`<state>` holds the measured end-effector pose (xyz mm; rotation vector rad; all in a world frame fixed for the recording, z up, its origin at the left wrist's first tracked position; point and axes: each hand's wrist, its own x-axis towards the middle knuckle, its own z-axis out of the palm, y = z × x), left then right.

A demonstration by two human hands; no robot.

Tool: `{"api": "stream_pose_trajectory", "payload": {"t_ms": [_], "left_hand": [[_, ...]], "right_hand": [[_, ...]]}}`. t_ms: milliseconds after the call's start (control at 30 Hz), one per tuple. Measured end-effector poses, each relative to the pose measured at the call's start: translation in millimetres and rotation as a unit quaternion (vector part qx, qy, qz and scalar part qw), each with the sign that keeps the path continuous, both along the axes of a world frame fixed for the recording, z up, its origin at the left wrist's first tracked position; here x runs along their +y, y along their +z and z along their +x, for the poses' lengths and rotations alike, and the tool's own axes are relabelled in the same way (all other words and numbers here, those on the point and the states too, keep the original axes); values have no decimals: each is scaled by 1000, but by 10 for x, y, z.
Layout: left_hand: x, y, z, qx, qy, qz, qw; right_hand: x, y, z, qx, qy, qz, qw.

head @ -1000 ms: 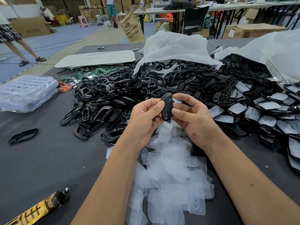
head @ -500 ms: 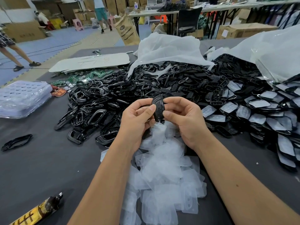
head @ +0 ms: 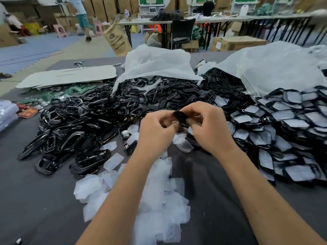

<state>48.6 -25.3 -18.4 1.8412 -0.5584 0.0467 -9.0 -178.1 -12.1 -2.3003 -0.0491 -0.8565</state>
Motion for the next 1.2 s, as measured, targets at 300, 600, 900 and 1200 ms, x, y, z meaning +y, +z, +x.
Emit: {"api": "stream_pose_trajectory", "payload": {"t_ms": [300,600,900,1200], "left_hand": [[-1299,-12,-185,-145,-75,258,952],[-1295,-64,-156,-173,-27,257,950],[-595,-27,294,-129,161,339,918],[46,-135,299,-102,143,234,956]], "right_hand": [[-1053,164,-430,69,-223,-127,964],[-1085,360,-386,187,-226,-190,937],[-210,195,422,206,-39,-309,928],[24,-18,660,204,-64,-316,924]]}}
